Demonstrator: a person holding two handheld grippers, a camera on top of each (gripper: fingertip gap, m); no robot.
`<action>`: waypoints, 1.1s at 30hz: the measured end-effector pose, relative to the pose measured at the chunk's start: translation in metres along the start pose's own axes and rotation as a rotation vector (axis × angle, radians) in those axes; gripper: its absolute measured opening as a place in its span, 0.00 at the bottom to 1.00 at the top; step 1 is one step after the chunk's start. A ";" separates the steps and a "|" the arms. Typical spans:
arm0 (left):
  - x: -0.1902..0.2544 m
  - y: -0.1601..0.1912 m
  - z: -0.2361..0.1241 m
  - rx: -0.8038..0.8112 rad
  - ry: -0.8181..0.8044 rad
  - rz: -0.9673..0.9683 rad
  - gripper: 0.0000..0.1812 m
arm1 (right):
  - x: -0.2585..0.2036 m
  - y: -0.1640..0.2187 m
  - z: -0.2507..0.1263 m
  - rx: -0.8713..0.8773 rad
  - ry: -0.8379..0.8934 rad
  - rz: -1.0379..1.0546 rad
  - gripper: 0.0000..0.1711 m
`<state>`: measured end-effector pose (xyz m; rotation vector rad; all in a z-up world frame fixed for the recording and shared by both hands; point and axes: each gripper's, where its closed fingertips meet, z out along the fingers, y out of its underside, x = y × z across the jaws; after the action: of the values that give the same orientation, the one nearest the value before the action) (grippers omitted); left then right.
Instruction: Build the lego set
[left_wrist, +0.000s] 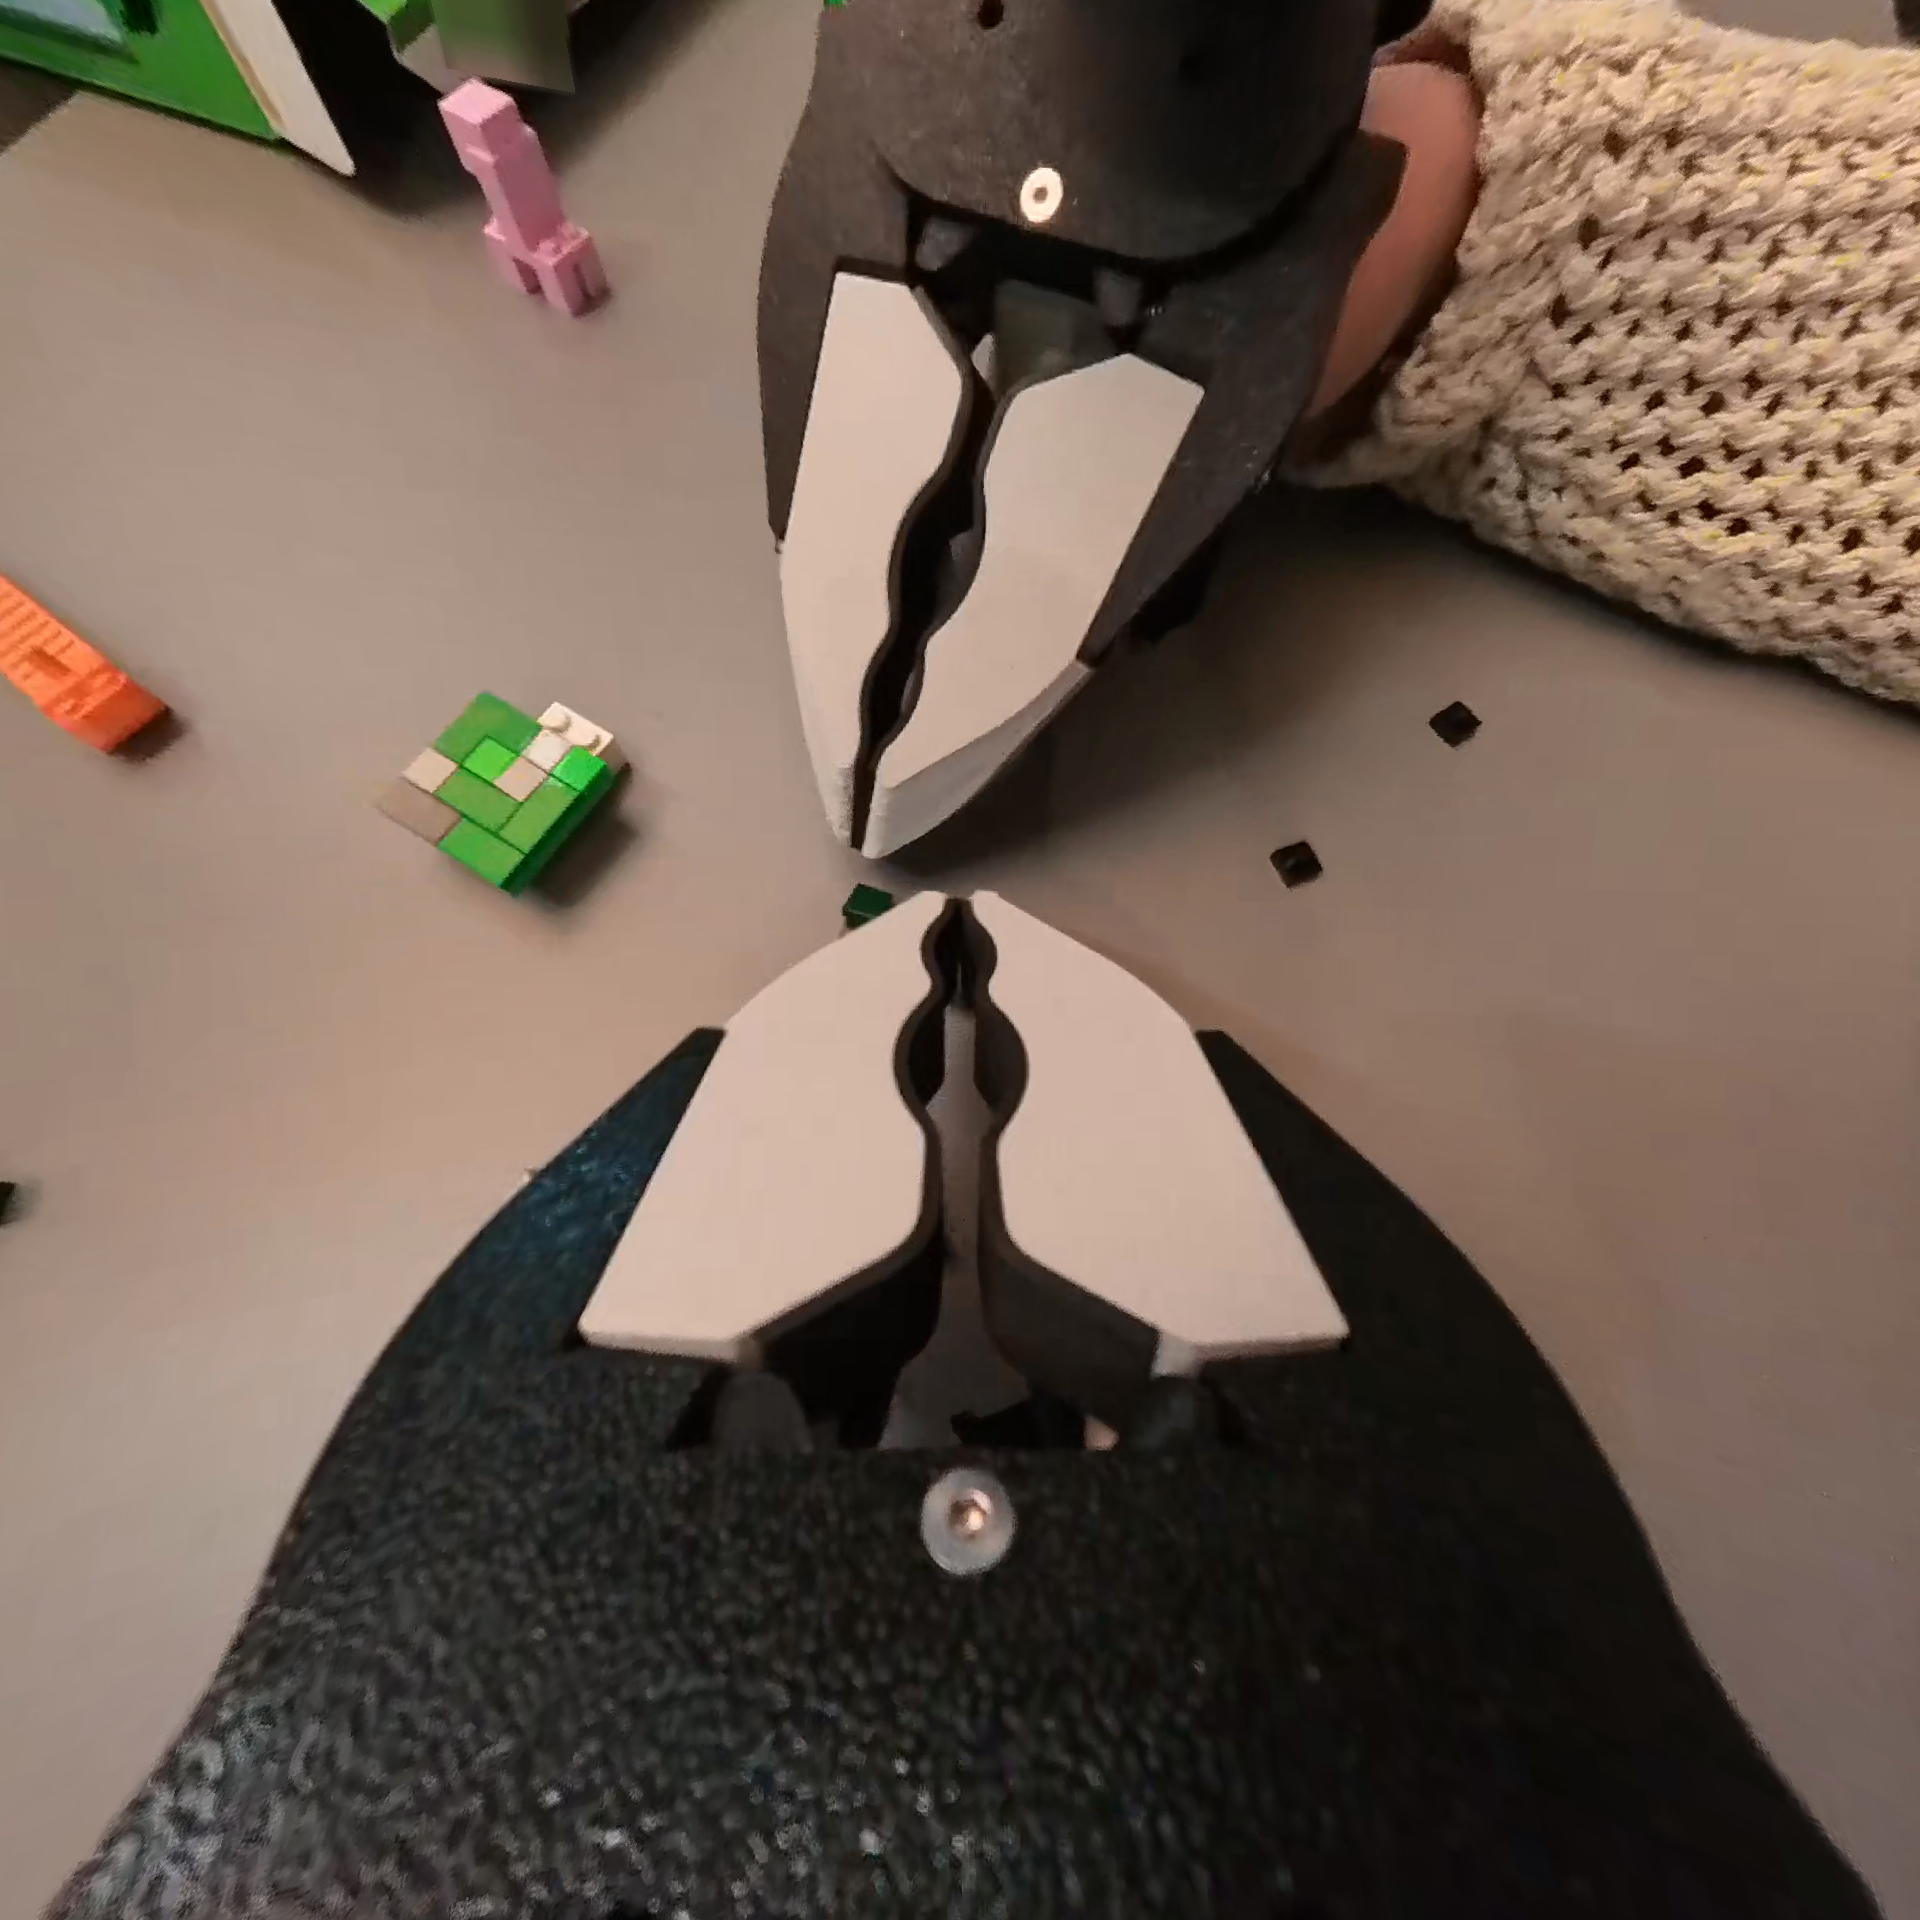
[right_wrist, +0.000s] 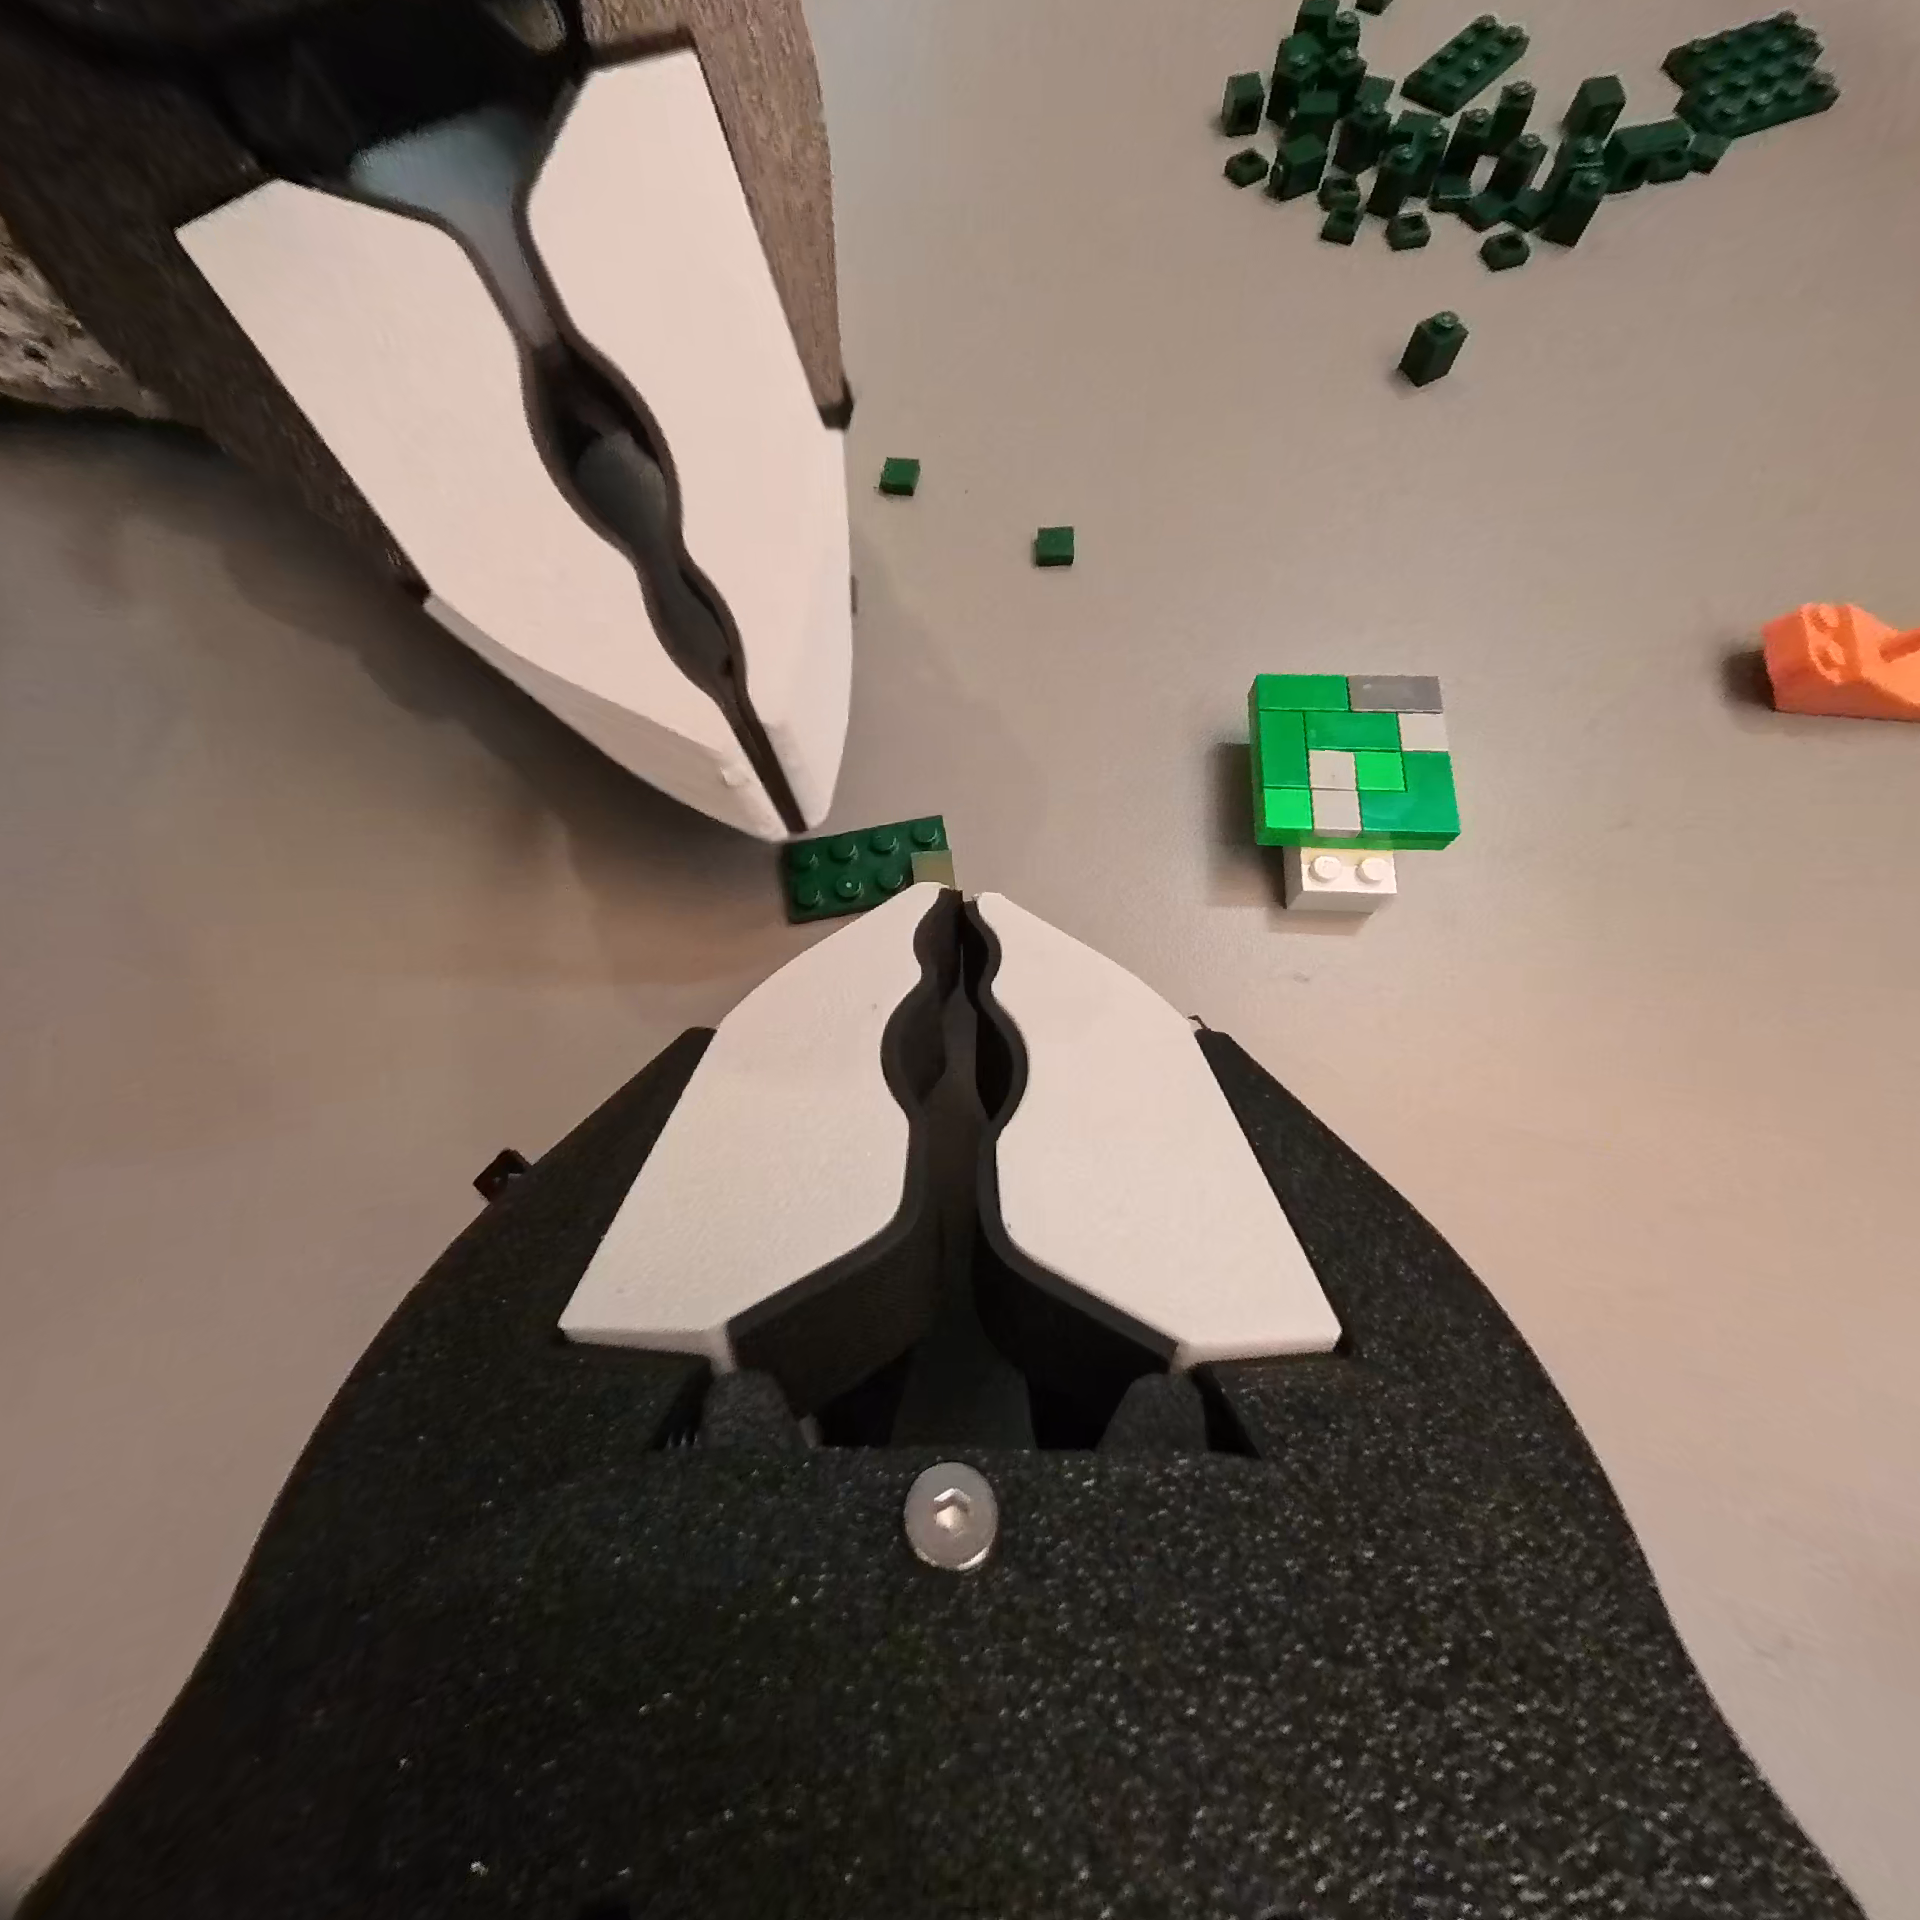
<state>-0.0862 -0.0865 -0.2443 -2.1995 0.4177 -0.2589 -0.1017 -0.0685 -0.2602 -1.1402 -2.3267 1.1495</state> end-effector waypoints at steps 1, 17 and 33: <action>0.001 0.001 0.001 -0.011 0.001 0.002 0.00 | 0.000 0.000 0.000 0.000 -0.001 0.001 0.00; -0.007 0.017 0.010 -0.105 -0.054 0.029 0.00 | 0.003 -0.008 0.001 0.031 -0.049 0.199 0.00; -0.007 0.017 0.010 -0.084 -0.032 0.002 0.00 | -0.003 -0.009 0.000 0.046 -0.089 0.164 0.00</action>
<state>-0.0933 -0.0865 -0.2638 -2.2822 0.4194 -0.2086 -0.1047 -0.0746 -0.2529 -1.3083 -2.2936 1.3288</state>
